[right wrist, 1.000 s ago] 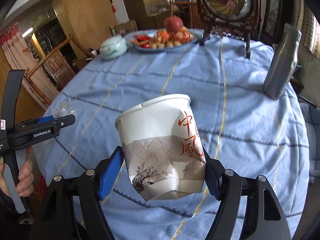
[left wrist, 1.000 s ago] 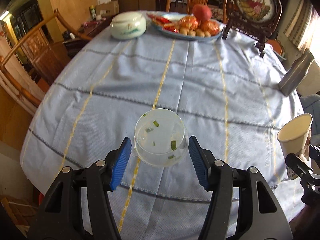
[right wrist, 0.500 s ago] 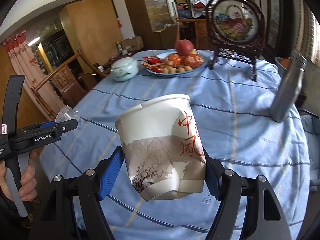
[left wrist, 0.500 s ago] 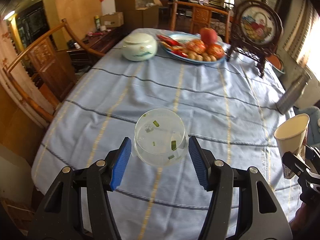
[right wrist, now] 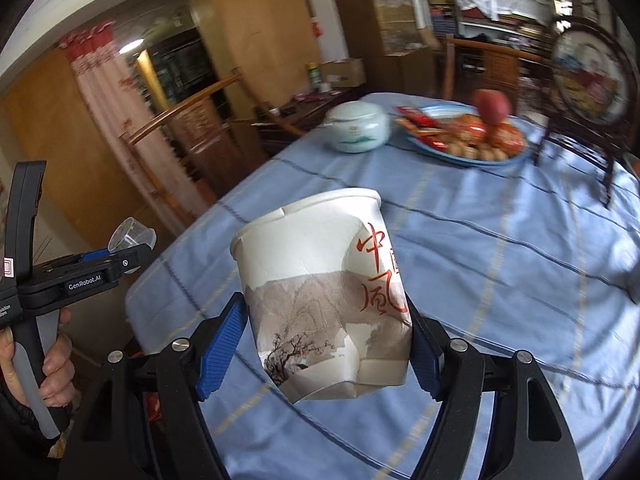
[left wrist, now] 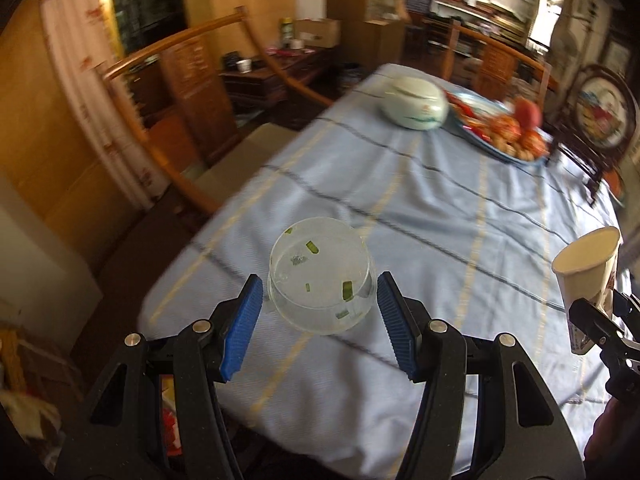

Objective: Collect trash
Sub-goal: 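Carry the lid and cup to the wastebasket and open the left tool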

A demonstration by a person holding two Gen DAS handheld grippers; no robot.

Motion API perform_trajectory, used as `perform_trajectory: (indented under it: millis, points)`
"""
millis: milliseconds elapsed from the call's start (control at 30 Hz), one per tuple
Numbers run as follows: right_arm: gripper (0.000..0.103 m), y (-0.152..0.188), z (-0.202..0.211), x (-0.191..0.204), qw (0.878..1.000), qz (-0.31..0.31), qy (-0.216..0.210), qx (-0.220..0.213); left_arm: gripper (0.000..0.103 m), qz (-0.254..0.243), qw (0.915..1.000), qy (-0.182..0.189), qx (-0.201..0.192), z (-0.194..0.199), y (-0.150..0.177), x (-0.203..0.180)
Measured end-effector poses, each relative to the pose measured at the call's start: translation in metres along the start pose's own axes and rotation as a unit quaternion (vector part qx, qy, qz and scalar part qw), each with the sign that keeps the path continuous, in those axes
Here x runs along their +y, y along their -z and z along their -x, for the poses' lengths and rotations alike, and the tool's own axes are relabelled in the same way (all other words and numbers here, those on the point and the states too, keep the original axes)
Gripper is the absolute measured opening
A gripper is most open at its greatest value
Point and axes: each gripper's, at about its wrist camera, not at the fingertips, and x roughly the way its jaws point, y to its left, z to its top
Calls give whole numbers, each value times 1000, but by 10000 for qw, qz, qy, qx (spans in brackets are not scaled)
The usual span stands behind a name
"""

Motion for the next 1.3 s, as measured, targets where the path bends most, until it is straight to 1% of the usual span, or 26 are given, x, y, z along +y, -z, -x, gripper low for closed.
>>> perform_trajectory:
  millis: [133,300,467,633,833,1000,1100,1200,1300]
  points:
    - [74,-9,-22,40,9990,293,-321,140,58,408,9987,-301,27,6,10,50]
    - [74,-18,-50,97,9941,737,-724,338,58,890,9939,-641,91,13,27,109]
    - [74,-20,-68,156,9854,1219,-1078,501,58,1431,9852,-930,171,21,48,166]
    - [74,-20,-83,200,9766,1554,-1330,665,58,1879,9754,-1114,282,25,71,210]
    - [74,-12,-103,250,9635,1944,-1565,967,58,2331,9633,-1229,507,24,106,252]
    - [74,-4,-123,286,9521,2233,-1699,1216,58,2714,9504,-1301,778,13,145,289]
    - [74,2,-132,303,9463,2369,-1739,1345,58,2918,9418,-1322,1023,-2,170,306]
    - [74,8,-137,312,9421,2475,-1729,1463,58,3088,9338,-1286,1271,-22,192,317]
    - [74,14,-142,316,9395,2530,-1670,1597,58,3269,9256,-1152,1522,-46,212,326]
